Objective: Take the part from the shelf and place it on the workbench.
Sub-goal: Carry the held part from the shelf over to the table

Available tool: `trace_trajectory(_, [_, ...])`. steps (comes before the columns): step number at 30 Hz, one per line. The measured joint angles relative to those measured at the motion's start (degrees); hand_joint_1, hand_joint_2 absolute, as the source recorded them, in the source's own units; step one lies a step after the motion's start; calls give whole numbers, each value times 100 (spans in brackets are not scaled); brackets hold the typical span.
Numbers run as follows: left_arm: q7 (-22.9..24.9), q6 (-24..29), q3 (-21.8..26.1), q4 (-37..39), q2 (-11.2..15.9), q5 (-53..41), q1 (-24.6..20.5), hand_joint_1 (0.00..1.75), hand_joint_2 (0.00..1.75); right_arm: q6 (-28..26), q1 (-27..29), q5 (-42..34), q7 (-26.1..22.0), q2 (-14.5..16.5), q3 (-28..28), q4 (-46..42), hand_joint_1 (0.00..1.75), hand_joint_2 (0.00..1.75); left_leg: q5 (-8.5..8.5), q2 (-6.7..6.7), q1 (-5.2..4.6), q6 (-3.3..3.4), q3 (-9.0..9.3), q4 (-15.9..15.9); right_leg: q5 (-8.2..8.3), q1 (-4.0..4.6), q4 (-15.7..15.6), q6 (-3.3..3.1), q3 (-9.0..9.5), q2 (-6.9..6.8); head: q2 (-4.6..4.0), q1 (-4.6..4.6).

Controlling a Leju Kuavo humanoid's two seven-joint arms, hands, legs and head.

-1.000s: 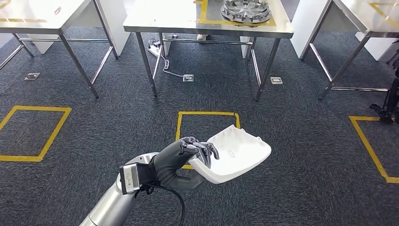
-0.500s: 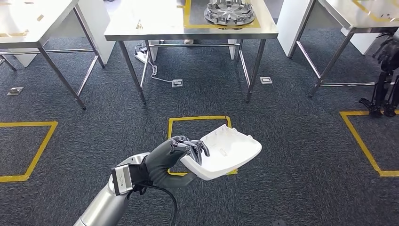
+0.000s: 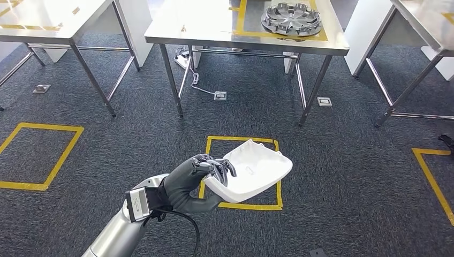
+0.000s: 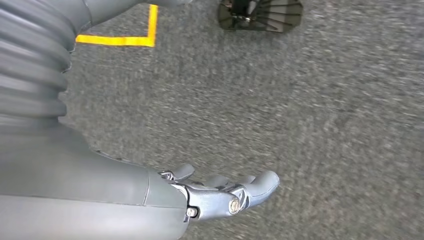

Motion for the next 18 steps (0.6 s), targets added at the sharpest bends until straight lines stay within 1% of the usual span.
trace_trajectory(1, [1,14,-1,-1,3,-1,2,175,175,-1,-1,-2,-5,-1,2,0,0,175,-35,-3,-9,-34,12,-1,23,10,-150,-41,58,4,0,3])
trace_trajectory(2, [1,27,-1,-2,8,-1,5,175,175,-2,-2,-2,-5,-1,4,0,0,175,-59,-6,-14,-67,26,-9,-27,23,-175,-89,73,8,0,3])
trace_trajectory(4, [0,52,-2,-24,21,-3,16,175,175,-4,-1,3,5,3,14,0,0,175,-112,2,-7,-136,72,-20,-64,14,-196,-177,109,12,0,-3])
trace_trajectory(5, [-3,64,-3,-45,30,-3,22,175,175,-6,-4,6,13,5,18,0,0,175,-167,11,-4,-169,67,57,-85,4,-208,-220,145,12,0,-14])
trace_trajectory(6, [-4,73,-4,-68,39,-4,32,175,175,-9,-9,9,23,8,21,0,0,175,-265,20,-2,-201,-5,250,-107,-5,-220,-258,189,10,0,-29])
trace_trajectory(7, [-6,81,-5,-86,53,-6,52,175,175,-16,-12,10,33,10,24,0,0,175,-403,28,5,-224,-163,574,-137,-8,-225,-288,230,6,0,-45])
trace_trajectory(8, [-7,92,-6,-94,68,-11,81,175,175,-22,-14,11,41,10,23,0,0,175,-560,34,8,-241,-405,996,-172,-5,-225,-310,265,3,0,-63])
trace_trajectory(9, [-6,109,-7,-96,86,-23,122,175,175,-27,-12,13,48,10,23,0,0,175,-674,38,12,-252,-656,1391,-207,-1,-224,-319,301,1,0,-73])
trace_trajectory(10, [-5,136,-7,-98,107,-43,166,175,175,-31,-8,17,52,10,24,0,0,175,-689,40,14,-254,-851,1645,-245,2,-224,-322,343,4,0,-79])
trace_trajectory(11, [-3,168,-7,-100,125,-68,200,175,175,-30,-3,22,53,10,25,0,0,175,-578,41,14,-246,-944,1681,-284,6,-224,-320,393,8,0,-87])
trace_trajectory(12, [-2,205,-7,-108,141,-89,222,175,175,-30,0,33,50,10,27,0,0,175,-352,42,13,-229,-918,1477,-325,9,-224,-315,451,13,0,-94])
trace_trajectory(13, [-1,235,-7,-122,156,-104,231,175,175,-28,0,46,45,11,31,0,0,175,-56,46,10,-201,-801,1090,-371,12,-224,-306,515,16,0,-103])
trace_trajectory(14, [-2,258,-7,-138,172,-109,234,175,175,-24,-4,59,40,14,36,0,0,175,192,55,-3,-164,-660,676,-420,23,-218,-289,568,18,0,-111])
trace_trajectory(15, [-2,281,-7,-157,185,-109,237,175,175,-17,-9,70,38,18,40,0,0,175,355,68,-13,-131,-541,342,-466,33,-213,-266,602,21,0,-118])
trace_trajectory(16, [-2,303,-5,-176,199,-109,243,175,175,-11,-13,76,39,22,43,0,0,175,429,78,-26,-99,-469,134,-504,40,-210,-238,619,22,0,-118])
trace_trajectory(18, [-1,372,-1,-221,224,-136,264,175,175,5,-19,78,43,28,48,0,0,175,393,82,-46,-44,-442,52,-551,42,-225,-174,631,21,0,-113])
